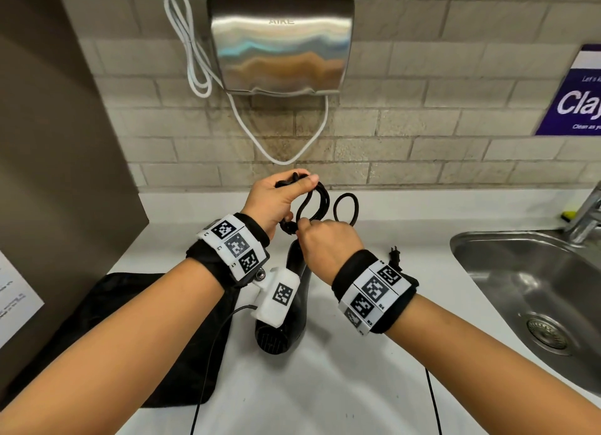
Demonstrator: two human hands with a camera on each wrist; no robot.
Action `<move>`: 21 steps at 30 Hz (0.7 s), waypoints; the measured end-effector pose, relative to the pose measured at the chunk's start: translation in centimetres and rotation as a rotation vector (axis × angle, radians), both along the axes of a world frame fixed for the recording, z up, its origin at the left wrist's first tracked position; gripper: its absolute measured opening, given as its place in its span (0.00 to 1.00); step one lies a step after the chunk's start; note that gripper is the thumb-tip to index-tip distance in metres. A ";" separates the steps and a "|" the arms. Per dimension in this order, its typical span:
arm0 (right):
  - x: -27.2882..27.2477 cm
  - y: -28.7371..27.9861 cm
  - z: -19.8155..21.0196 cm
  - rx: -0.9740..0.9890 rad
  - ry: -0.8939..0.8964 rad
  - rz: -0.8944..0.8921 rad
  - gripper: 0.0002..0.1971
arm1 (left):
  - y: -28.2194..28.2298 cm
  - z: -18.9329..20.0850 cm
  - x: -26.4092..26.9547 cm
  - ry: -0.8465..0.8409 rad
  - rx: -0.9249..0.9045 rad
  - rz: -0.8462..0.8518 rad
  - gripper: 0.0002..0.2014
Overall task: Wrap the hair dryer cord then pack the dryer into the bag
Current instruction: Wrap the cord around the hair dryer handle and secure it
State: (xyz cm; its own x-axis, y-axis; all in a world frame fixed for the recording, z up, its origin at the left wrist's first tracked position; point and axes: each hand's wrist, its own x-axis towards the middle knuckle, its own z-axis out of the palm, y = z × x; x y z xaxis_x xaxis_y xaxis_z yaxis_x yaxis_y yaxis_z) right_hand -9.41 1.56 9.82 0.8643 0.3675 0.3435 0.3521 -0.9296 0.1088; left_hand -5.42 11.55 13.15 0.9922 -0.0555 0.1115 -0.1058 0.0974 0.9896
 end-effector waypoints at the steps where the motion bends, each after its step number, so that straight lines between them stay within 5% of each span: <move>1: 0.1 0.0 -0.2 0.015 -0.022 -0.023 0.07 | 0.0 0.0 0.0 -0.013 0.006 0.010 0.03; 6: 0.3 0.2 -1.3 0.137 -0.036 0.020 0.03 | 0.2 -0.3 0.1 -0.053 0.012 0.063 0.07; 9: 0.1 -0.1 -1.8 0.237 -0.052 0.046 0.11 | 0.1 -0.5 0.2 -0.068 0.010 0.070 0.08; 12: -0.4 -1.1 -2.0 0.324 -0.225 0.094 0.19 | 0.1 -0.6 0.3 -0.075 0.010 0.059 0.07; 16: -0.4 -3.8 -1.4 0.633 -0.397 0.166 0.18 | 0.2 -0.7 0.5 -0.058 0.000 0.050 0.07; 18: 0.6 -5.6 -1.3 0.832 -0.380 0.118 0.15 | 0.1 -0.7 0.6 -0.038 0.001 0.037 0.07; 21: 3.9 -9.3 -3.1 1.014 -0.180 -0.189 0.10 | -0.1 -0.6 0.5 -0.020 0.011 0.020 0.08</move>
